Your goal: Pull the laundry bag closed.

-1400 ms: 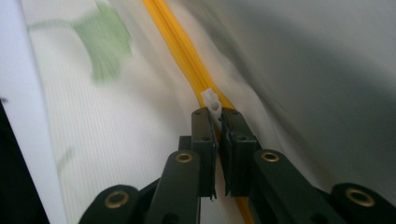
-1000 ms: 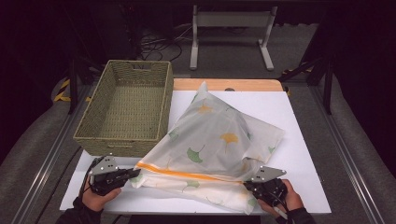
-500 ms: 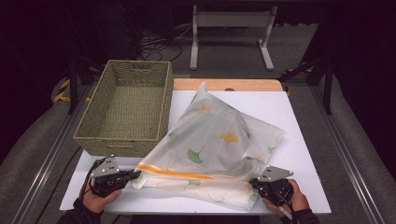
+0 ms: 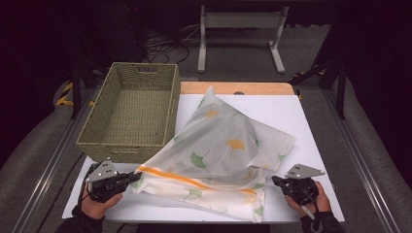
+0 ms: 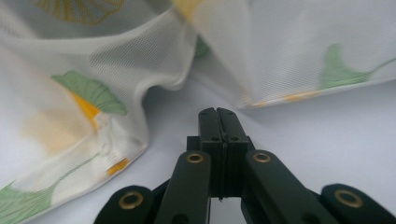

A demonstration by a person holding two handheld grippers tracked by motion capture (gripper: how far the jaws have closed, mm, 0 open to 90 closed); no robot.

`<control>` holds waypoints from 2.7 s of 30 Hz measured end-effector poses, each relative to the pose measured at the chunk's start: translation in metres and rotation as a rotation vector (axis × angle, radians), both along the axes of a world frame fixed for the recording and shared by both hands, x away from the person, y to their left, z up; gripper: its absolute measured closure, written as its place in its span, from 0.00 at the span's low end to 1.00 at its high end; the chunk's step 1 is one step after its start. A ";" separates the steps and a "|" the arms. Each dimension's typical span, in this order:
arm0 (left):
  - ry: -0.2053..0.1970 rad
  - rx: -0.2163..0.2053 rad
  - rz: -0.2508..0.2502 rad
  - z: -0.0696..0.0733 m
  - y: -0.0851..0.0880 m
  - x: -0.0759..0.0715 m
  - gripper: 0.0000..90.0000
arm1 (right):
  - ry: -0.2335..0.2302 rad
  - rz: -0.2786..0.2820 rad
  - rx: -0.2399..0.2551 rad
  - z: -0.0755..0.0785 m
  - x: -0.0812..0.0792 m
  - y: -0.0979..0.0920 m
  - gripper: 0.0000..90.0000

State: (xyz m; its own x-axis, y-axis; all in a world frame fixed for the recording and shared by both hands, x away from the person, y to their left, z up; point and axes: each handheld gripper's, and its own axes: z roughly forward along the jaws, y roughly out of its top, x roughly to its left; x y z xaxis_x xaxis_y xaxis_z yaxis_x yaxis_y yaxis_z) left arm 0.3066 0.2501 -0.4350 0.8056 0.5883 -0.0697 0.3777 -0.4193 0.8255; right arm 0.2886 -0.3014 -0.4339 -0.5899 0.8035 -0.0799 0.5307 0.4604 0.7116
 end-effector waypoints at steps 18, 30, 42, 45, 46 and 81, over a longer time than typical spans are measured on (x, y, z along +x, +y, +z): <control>-0.021 0.047 0.024 -0.008 0.021 -0.016 0.58 | -0.058 0.012 0.009 -0.005 -0.001 -0.002 0.94; -0.087 0.064 0.203 -0.004 0.034 -0.010 0.29 | -0.159 -0.018 0.038 0.004 -0.002 -0.006 0.70; -0.093 0.056 0.252 -0.010 0.038 0.001 0.17 | -0.220 -0.113 0.034 0.004 0.004 -0.016 0.40; -0.089 0.059 0.272 -0.012 0.038 0.002 0.16 | -0.227 -0.135 0.038 0.003 0.005 -0.020 0.34; -0.091 0.058 0.279 -0.012 0.040 0.003 0.15 | -0.227 -0.144 0.034 0.002 0.005 -0.021 0.33; -0.060 0.080 0.276 -0.024 0.038 0.004 0.08 | -0.229 -0.167 0.035 -0.014 0.005 -0.027 0.21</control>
State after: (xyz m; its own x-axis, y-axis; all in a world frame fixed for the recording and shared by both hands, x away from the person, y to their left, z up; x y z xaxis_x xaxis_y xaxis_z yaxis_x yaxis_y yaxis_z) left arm 0.3108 0.2886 -0.4590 0.6153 0.7878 0.0289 0.4378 -0.3719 0.8186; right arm 0.2932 -0.3281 -0.4475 -0.4185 0.8928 -0.1664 0.4204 0.3529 0.8359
